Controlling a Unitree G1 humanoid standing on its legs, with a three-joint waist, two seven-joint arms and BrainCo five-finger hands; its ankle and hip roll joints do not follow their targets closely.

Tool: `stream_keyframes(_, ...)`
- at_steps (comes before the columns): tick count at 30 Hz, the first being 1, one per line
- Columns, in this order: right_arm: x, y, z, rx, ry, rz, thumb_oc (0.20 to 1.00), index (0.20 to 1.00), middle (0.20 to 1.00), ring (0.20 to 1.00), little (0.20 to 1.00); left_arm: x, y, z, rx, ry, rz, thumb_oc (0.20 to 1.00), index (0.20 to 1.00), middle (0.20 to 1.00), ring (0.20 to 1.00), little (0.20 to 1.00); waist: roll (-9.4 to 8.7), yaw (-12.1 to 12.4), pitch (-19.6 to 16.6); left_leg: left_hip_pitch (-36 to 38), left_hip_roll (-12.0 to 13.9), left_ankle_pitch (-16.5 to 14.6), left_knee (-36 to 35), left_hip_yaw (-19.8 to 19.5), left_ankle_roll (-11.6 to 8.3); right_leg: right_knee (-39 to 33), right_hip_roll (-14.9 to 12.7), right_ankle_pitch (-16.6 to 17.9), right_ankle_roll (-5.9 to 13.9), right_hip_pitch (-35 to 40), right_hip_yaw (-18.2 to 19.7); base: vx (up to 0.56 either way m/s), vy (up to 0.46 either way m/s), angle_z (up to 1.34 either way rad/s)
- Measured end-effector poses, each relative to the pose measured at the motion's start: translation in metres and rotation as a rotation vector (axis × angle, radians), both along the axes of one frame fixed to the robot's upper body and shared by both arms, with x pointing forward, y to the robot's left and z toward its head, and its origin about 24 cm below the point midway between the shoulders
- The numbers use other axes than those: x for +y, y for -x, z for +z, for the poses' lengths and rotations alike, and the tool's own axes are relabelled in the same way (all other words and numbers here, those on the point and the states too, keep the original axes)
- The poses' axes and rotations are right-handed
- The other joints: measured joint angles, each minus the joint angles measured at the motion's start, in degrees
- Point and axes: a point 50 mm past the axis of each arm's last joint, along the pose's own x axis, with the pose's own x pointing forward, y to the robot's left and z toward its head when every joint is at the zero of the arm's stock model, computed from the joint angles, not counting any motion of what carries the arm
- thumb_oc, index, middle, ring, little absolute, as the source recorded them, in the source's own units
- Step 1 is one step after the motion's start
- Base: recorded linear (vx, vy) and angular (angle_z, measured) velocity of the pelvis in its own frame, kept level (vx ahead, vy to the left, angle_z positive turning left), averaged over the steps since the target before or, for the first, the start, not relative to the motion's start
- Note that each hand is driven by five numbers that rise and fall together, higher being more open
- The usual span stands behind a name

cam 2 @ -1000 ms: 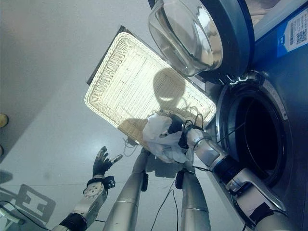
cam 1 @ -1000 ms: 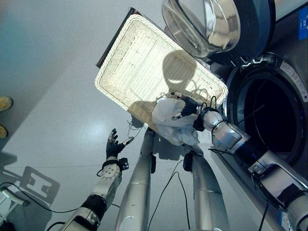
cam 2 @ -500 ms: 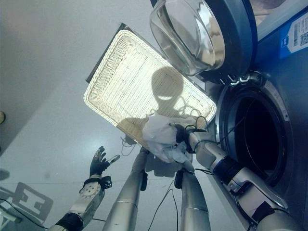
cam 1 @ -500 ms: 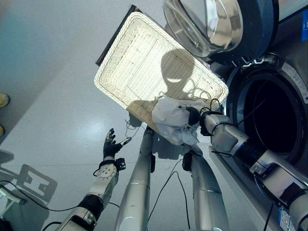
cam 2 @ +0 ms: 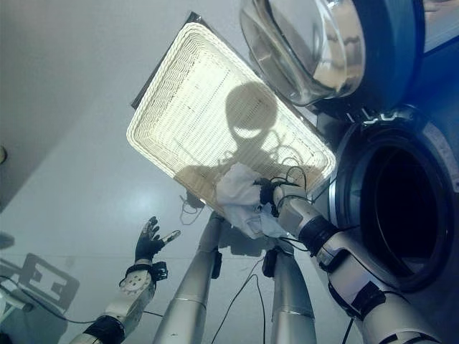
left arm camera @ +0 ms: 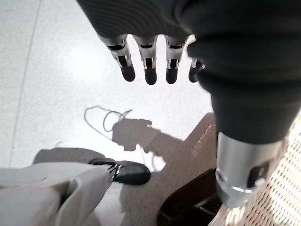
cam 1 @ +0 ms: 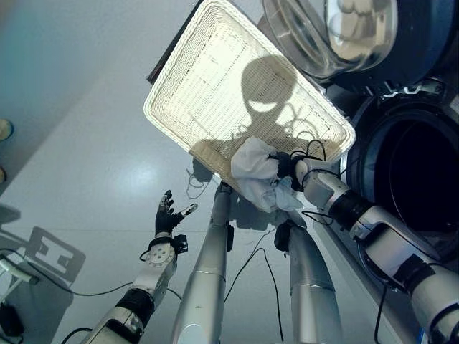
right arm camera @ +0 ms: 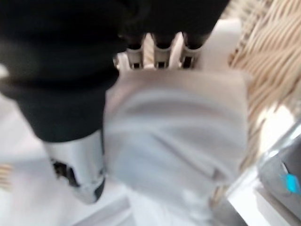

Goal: Put the clothes into the washing machine.

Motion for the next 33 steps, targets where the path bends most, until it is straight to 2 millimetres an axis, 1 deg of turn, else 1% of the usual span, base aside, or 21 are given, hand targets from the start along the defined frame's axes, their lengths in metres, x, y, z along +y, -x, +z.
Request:
stream_keyframes(2, -0.003, 0.000, -0.007, 0.023, -0.034, -0.049, 1.000, 1.000, 1.000, 1.000, 1.000, -0.007, -0.002, 0.001, -0.003, 0.004, -0.016, 1.000, 1.000, 1.000, 1.000, 1.000, 0.06, 0.94, 0.01, -0.43, -0.14, 0.17, -0.10, -0.22, -0.15, 0.86, -0.14, -0.48, -0.27, -0.80, -0.01, -0.01, 0.035, 0.14)
stream_keyframes(4, -0.007, -0.001, -0.015, 0.032, -0.053, -0.099, 1.000, 1.000, 1.000, 1.000, 1.000, -0.014, -0.004, 0.001, -0.008, 0.013, -0.031, 1.000, 1.000, 1.000, 1.000, 1.000, 1.13, 0.80, -0.16, -0.24, -0.70, 0.62, -0.07, -1.37, -0.03, 2.60, -0.70, -1.79, -0.35, -0.85, 0.03, -0.01, 0.054, 0.26)
stream_keyframes(8, -0.013, -0.001, -0.019, 0.024, -0.041, -0.117, 1.000, 1.000, 1.000, 1.000, 1.000, -0.022, -0.006, 0.003, -0.028, 0.035, -0.037, 1.000, 1.000, 1.000, 1.000, 1.000, 1.96, 0.95, -0.35, 0.31, -1.02, 0.59, -0.05, -1.37, -0.07, 4.20, -1.17, -2.69, -0.29, -0.94, 0.28, -0.01, 0.030, 0.07)
stream_keyframes(9, -0.013, -0.001, -0.020, 0.021, -0.041, -0.113, 0.777, 0.777, 0.777, 0.777, 0.777, -0.022, -0.006, 0.004, -0.029, 0.035, -0.036, 1.000, 1.000, 1.000, 1.000, 1.000, 2.01, 0.89, -0.37, 0.36, -1.02, 0.59, -0.05, -1.35, -0.07, 4.29, -1.16, -2.70, -0.28, -0.94, 0.31, 0.00, 0.000, 0.00)
stream_keyframes(10, -0.013, -0.001, -0.021, 0.008, -0.025, -0.099, 0.200, 0.200, 0.200, 0.200, 0.200, -0.023, -0.007, 0.005, -0.035, 0.037, -0.034, 1.000, 1.000, 1.000, 1.000, 1.000, 2.20, 0.73, -0.43, 0.50, -0.96, 0.43, -0.05, -1.29, -0.29, 4.46, -0.95, -2.81, -0.15, -0.95, 0.41, 0.00, 0.000, 0.00)
stream_keyframes(12, -0.013, 0.000, -0.022, -0.012, 0.017, -0.075, 0.200, 0.200, 0.200, 0.200, 0.200, -0.024, -0.009, 0.007, -0.043, 0.040, -0.029, 1.000, 1.000, 1.000, 1.000, 1.000, 2.37, 0.69, -0.48, 0.56, -0.92, 0.29, -0.06, -1.28, -0.46, 4.79, -0.87, -2.90, -0.21, -1.05, 0.48, 0.00, 0.000, 0.00)
stream_keyframes(13, -0.011, 0.000, -0.024, -0.032, 0.085, -0.043, 0.200, 0.200, 0.200, 0.200, 0.200, -0.027, -0.010, 0.010, -0.054, 0.048, -0.030, 1.000, 1.000, 1.000, 1.000, 1.000, 2.52, 0.71, -0.57, 0.40, -0.82, 0.28, -0.08, -1.24, -0.51, 5.11, -0.81, -2.98, -0.30, -1.34, 0.65, 0.00, 0.000, 0.00)
stream_keyframes(15, -0.008, 0.001, -0.026, -0.044, 0.147, -0.013, 0.200, 0.200, 0.200, 0.200, 0.200, -0.029, -0.010, 0.010, -0.056, 0.052, -0.024, 1.000, 1.000, 1.000, 1.000, 1.000, 2.73, 0.65, -0.70, 0.20, -0.65, 0.28, -0.07, -1.23, -0.52, 5.09, -0.71, -2.97, -0.32, -1.49, 0.66, 0.00, -0.040, -0.02)
stream_keyframes(18, -0.007, 0.002, -0.028, -0.071, 0.164, 0.009, 0.200, 0.200, 0.200, 0.200, 0.200, -0.033, -0.011, 0.010, -0.052, 0.050, -0.028, 1.000, 1.000, 1.000, 1.000, 1.000, 2.79, 0.49, -0.73, 0.00, -0.41, 0.26, -0.05, -1.31, -0.56, 5.07, -0.27, -2.81, -0.58, -1.58, 0.64, 0.00, -0.058, 0.01)
stream_keyframes(21, -0.009, 0.002, -0.032, -0.082, 0.121, -0.003, 0.200, 0.200, 0.200, 0.200, 0.200, -0.037, -0.012, 0.010, -0.052, 0.055, -0.035, 1.000, 1.000, 1.000, 1.000, 1.000, 2.79, 0.40, -0.73, -0.02, -0.45, 0.45, -0.06, -1.39, -0.49, 5.06, -0.32, -2.84, -0.63, -1.58, 0.69, 0.00, 0.000, 0.00)
stream_keyframes(23, -0.013, 0.002, -0.036, -0.065, 0.018, -0.041, 0.200, 0.200, 0.200, 0.200, 0.200, -0.038, -0.012, 0.010, -0.050, 0.056, -0.036, 1.000, 1.000, 1.000, 1.000, 1.000, 2.79, 0.41, -0.73, 0.02, -0.57, 0.58, -0.04, -1.42, -0.35, 5.06, -0.40, -2.84, -0.62, -1.52, 0.74, 0.00, 0.000, 0.00)
stream_keyframes(25, -0.018, 0.001, -0.038, -0.033, -0.174, -0.107, 0.200, 0.200, 0.200, 0.200, 0.200, -0.038, -0.014, 0.011, -0.047, 0.052, -0.037, 1.000, 1.000, 1.000, 1.000, 1.000, 2.79, 0.42, -0.73, 0.22, -0.75, 0.92, -0.02, -1.36, -0.29, 5.12, -0.72, -2.85, -0.61, -1.39, 0.77, 0.00, 0.000, 0.00)
stream_keyframes(26, -0.020, 0.001, -0.038, -0.024, -0.222, -0.123, 0.200, 0.200, 0.200, 0.200, 0.200, -0.039, -0.014, 0.011, -0.046, 0.052, -0.038, 1.000, 1.000, 1.000, 1.000, 1.000, 2.79, 0.42, -0.73, 0.35, -0.79, 0.93, -0.02, -1.33, -0.28, 5.15, -0.77, -2.85, -0.61, -1.28, 0.78, 0.00, 0.000, 0.00)
stream_keyframes(27, -0.024, 0.001, -0.039, -0.004, -0.318, -0.159, 0.200, 0.200, 0.200, 0.200, 0.200, -0.039, -0.016, 0.012, -0.042, 0.048, -0.040, 1.000, 1.000, 1.000, 1.000, 1.000, 2.79, 0.43, -0.73, 0.82, -0.83, 0.95, -0.03, -1.21, -0.25, 5.21, -0.83, -2.85, -0.61, -0.97, 0.90, 0.00, 0.000, 0.00)
stream_keyframes(29, -0.027, 0.001, -0.040, 0.014, -0.392, -0.187, 0.200, 0.200, 0.200, 0.200, 0.200, -0.038, -0.016, 0.013, -0.044, 0.047, -0.039, 1.000, 1.000, 1.000, 1.000, 1.000, 2.79, 0.43, -0.73, 1.20, -0.82, 0.95, -0.02, -1.14, -0.25, 5.24, -0.85, -2.85, -0.61, -0.65, 0.99, 0.00, 0.000, 0.00)
stream_keyframes(33, -0.046, 0.002, -0.035, 0.120, -0.857, -0.317, 0.200, 0.200, 0.200, 0.200, 0.200, -0.035, -0.019, 0.015, -0.037, 0.033, -0.041, 1.000, 1.000, 1.000, 1.000, 1.000, 2.78, 0.46, -0.73, 2.14, -0.95, 0.93, 0.63, -0.55, -0.24, 6.09, -1.03, -2.84, -0.62, -0.04, 1.55, -0.01, -0.001, -0.02)
